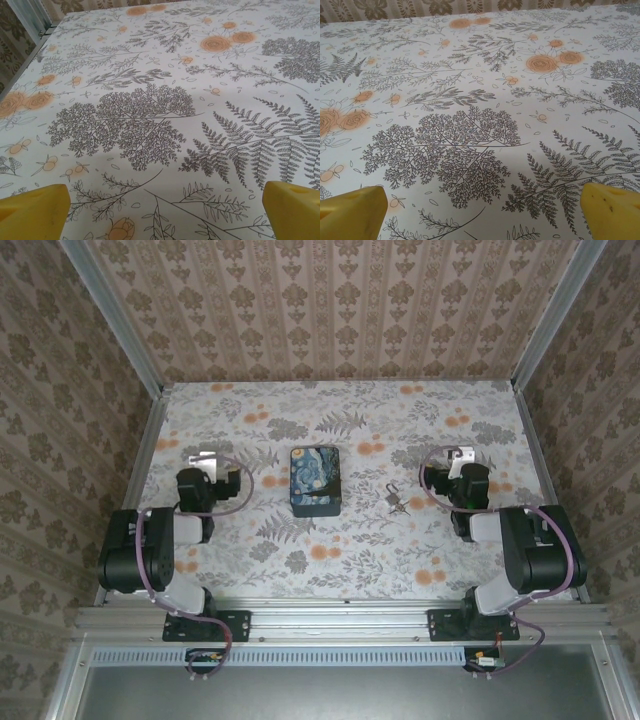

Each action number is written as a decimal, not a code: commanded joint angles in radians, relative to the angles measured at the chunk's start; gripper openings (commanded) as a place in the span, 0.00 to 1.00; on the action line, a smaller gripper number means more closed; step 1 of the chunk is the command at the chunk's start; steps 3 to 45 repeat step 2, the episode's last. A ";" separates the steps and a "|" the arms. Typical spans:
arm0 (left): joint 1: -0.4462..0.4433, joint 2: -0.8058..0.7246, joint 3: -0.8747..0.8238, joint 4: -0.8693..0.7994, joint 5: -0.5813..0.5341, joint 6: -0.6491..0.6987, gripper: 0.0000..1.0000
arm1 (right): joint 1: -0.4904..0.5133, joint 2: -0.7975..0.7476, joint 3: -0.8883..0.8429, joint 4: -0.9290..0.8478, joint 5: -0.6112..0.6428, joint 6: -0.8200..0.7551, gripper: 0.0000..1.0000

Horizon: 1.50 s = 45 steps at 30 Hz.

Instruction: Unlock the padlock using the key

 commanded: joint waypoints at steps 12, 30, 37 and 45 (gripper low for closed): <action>0.003 -0.006 0.019 0.023 0.008 0.014 1.00 | 0.008 -0.003 0.019 0.029 -0.011 -0.012 1.00; 0.003 -0.006 0.019 0.023 0.008 0.014 1.00 | 0.008 -0.003 0.019 0.029 -0.011 -0.012 1.00; 0.003 -0.006 0.019 0.023 0.008 0.014 1.00 | 0.008 -0.003 0.019 0.029 -0.011 -0.012 1.00; 0.003 -0.006 0.019 0.023 0.008 0.014 1.00 | 0.008 -0.003 0.019 0.029 -0.011 -0.012 1.00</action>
